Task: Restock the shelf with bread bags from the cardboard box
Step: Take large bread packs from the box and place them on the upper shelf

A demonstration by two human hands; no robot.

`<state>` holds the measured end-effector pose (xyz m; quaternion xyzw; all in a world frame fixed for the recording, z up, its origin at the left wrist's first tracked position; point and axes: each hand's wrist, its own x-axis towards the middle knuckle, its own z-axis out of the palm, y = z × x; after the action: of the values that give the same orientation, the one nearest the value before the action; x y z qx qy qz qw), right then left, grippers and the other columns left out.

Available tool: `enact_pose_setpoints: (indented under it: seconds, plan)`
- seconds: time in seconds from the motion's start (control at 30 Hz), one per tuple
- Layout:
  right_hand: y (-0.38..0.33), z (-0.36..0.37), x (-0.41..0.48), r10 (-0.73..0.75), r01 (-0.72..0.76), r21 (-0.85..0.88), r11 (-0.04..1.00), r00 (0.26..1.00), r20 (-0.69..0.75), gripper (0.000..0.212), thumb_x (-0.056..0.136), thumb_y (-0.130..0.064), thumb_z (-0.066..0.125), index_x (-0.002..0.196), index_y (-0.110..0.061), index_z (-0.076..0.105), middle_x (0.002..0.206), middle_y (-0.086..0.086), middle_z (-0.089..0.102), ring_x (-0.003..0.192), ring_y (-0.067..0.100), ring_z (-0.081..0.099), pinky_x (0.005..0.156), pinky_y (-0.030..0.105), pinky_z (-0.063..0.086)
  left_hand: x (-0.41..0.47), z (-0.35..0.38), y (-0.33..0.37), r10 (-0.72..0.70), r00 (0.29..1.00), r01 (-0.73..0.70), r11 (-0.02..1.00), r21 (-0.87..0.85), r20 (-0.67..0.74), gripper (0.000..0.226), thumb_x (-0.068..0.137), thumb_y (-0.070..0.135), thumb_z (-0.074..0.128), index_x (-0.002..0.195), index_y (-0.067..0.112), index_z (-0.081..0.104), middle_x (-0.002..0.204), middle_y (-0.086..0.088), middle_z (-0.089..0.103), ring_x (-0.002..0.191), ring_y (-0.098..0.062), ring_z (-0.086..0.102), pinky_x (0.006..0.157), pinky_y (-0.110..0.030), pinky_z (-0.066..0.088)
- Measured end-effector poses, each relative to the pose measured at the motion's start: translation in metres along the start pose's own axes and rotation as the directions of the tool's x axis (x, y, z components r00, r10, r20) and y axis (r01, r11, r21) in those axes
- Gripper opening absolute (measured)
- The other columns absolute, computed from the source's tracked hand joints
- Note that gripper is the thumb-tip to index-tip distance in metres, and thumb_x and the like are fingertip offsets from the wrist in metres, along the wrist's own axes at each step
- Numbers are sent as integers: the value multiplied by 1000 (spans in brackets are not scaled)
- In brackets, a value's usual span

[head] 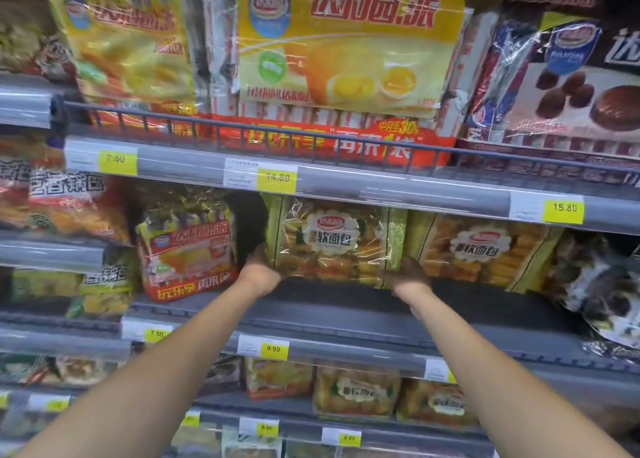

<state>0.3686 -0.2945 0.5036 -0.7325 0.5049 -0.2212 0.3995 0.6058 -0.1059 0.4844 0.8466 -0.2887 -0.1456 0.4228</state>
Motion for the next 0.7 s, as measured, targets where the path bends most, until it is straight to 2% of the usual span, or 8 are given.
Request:
enact_pose_setpoints:
  seconds: [0.13,0.23,0.3,0.4,0.47,0.53,0.63,0.7]
  plan:
    - [1,7,1,11,-10,83,997,1000,-6,82,87,-29,75,154,-14,30,156,7,40,137,32,46,105,36,45,-22,1,26,7,999,-3,996,-88,46,66,89,-3,69,146,3,37,137,-8,51,122,-25,53,91,-20,41]
    - [2,10,4,10,-10,90,996,1000,-4,82,87,-29,75,155,-15,30,158,7,37,141,31,41,108,36,40,-20,5,32,54,997,-47,993,-106,62,60,87,-11,67,140,-6,39,135,-11,50,124,-26,51,99,-26,41]
    - [2,10,9,19,-19,116,993,1000,4,81,86,-30,76,153,-17,32,157,6,39,139,30,43,108,37,40,-16,5,36,77,996,-67,984,-163,55,59,82,-9,74,134,2,48,134,-14,57,123,-26,54,105,-34,43]
    - [3,11,18,15,-19,160,987,1000,28,84,86,-31,76,155,-19,30,159,4,36,141,29,41,112,40,39,-15,4,44,96,995,-89,984,-156,36,51,74,14,83,114,27,54,120,-4,64,114,-16,57,94,-24,41]
    - [3,11,24,-1,-6,164,986,999,43,79,88,-30,74,154,-16,31,158,4,37,141,28,41,109,36,38,-14,6,48,84,995,-76,983,-165,44,53,83,10,78,126,26,51,121,2,55,120,-17,54,91,-21,36]
    - [2,9,27,-20,11,174,985,999,49,70,91,-23,72,150,-13,36,153,6,43,137,27,44,101,29,37,-12,7,49,76,996,-70,987,-146,36,61,89,3,72,143,14,46,129,-2,55,125,-22,54,89,-19,34]
    - [2,7,27,-38,28,190,981,998,50,59,93,-16,69,145,-9,42,146,10,49,132,27,48,94,26,35,-10,9,51,94,994,-84,984,-155,58,59,91,3,69,144,10,44,124,2,54,101,-11,53,77,-14,39]
    - [3,8,28,-42,31,192,981,998,54,59,93,-17,69,145,-10,42,147,10,49,133,28,47,94,27,36,-16,8,56,68,996,-55,982,-181,66,60,92,2,68,145,8,43,119,4,48,83,-7,51,59,-3,39]
